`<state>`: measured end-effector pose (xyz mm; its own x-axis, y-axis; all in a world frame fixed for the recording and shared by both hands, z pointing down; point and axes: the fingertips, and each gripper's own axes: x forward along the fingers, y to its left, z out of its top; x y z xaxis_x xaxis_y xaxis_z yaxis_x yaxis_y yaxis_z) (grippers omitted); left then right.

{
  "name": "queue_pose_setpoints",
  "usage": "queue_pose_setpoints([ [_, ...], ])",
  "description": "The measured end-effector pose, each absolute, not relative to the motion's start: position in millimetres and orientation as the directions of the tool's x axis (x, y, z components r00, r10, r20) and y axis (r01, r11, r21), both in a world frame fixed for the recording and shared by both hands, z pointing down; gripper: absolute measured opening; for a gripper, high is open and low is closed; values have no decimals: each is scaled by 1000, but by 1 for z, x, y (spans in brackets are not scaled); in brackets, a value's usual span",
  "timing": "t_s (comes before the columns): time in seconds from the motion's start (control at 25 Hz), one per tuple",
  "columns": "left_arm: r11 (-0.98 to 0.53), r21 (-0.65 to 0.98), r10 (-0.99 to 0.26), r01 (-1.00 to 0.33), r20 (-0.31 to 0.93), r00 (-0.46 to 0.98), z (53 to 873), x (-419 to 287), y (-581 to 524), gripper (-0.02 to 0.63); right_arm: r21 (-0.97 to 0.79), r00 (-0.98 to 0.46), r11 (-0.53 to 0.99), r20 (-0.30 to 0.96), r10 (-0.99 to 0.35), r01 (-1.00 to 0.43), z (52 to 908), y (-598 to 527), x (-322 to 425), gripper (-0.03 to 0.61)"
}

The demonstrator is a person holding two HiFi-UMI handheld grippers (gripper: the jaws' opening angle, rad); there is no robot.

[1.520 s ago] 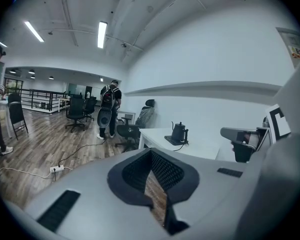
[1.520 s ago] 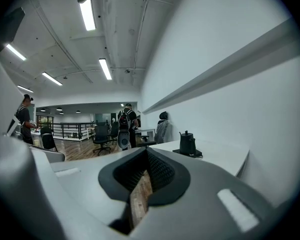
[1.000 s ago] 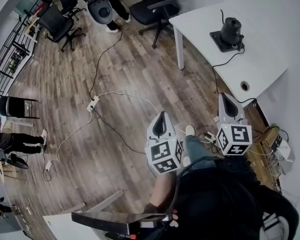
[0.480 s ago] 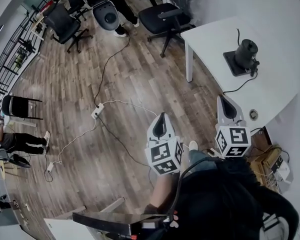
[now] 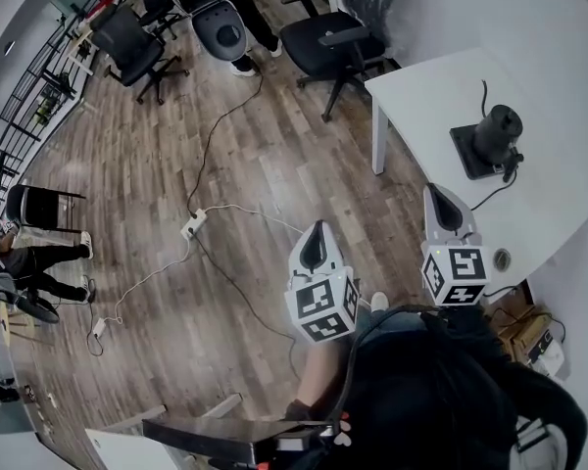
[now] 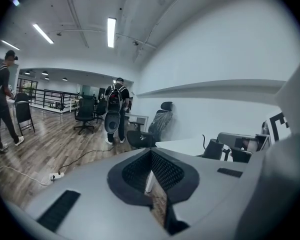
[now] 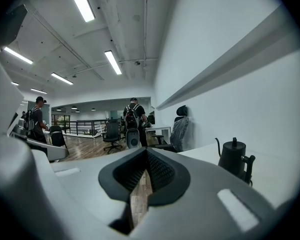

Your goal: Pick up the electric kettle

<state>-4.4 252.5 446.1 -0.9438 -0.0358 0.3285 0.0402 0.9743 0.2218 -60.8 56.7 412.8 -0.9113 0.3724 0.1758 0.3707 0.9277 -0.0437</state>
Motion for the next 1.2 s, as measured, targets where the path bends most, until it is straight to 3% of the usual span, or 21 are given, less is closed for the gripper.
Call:
queue_pose_setpoints([
  [0.32,969,233,-6,78,340,-940,453,-46,279,0,-39,-903,922,191,385,384,420,76,-107,2],
  [1.2,976,216,-104,-33,326,-940,448,-286,396,0,-27,-934,947,159,319,319,411,195,-327,2],
])
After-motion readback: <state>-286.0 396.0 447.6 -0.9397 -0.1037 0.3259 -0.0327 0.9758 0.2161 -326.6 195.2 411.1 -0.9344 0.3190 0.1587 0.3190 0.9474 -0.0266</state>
